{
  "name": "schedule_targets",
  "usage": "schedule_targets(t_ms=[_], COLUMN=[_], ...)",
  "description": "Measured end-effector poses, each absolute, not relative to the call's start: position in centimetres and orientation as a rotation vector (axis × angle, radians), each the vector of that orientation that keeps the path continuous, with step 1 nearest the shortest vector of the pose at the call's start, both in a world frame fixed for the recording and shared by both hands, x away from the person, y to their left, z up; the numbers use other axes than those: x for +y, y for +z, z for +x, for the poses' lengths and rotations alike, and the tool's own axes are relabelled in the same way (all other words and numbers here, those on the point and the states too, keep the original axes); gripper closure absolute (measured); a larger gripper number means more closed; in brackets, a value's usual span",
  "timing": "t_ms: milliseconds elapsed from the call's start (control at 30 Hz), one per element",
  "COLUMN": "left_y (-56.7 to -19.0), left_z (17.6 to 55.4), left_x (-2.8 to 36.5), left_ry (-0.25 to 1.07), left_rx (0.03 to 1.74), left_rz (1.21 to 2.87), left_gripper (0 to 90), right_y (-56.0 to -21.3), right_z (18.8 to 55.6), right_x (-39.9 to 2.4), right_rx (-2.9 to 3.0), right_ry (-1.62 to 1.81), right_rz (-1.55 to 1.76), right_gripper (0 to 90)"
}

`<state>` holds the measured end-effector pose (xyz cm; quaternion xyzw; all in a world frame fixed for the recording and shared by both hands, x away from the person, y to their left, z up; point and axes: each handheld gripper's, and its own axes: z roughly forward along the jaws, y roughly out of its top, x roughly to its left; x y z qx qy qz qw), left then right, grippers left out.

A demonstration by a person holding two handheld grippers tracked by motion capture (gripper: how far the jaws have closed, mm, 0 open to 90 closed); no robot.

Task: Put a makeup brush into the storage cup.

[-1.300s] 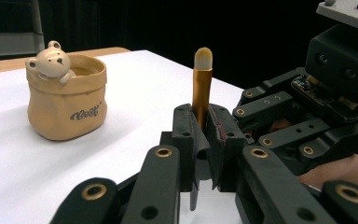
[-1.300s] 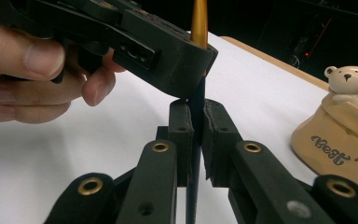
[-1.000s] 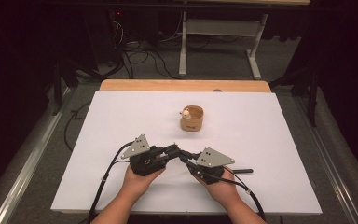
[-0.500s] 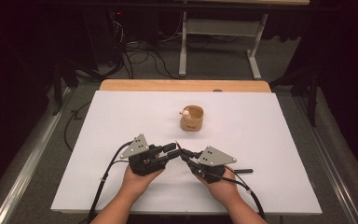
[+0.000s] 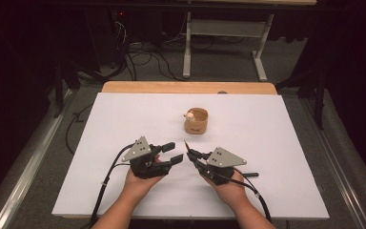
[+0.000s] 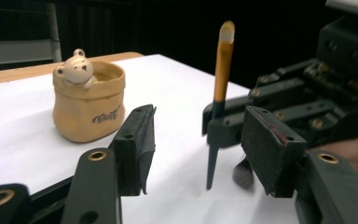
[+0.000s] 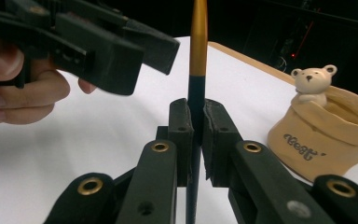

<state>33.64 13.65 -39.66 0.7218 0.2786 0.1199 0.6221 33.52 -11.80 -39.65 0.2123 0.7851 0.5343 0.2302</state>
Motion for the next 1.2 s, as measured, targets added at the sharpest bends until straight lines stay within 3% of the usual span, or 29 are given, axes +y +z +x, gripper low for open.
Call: schedule_targets(t_ms=[433,733,1200], left_y=[-39.8,-39.9,-38.9], left_z=[34.0,34.3,33.7], left_x=[13.9,14.0,16.7], left_ry=[0.349,0.392,0.460], left_rx=[0.720,0.790,0.791], left_rz=[1.661,1.658,1.737], left_gripper=[22.7,0.2,0.1], right_y=[-39.2,-38.9,-38.2], right_z=[34.0,34.3,34.7], right_x=[-12.9,-14.0,-16.1], right_rx=[2.119,2.082,2.021], right_ry=[1.482,1.485,1.489], right_rz=[0.616,0.631,0.697], right_gripper=[85.1,85.1,85.0])
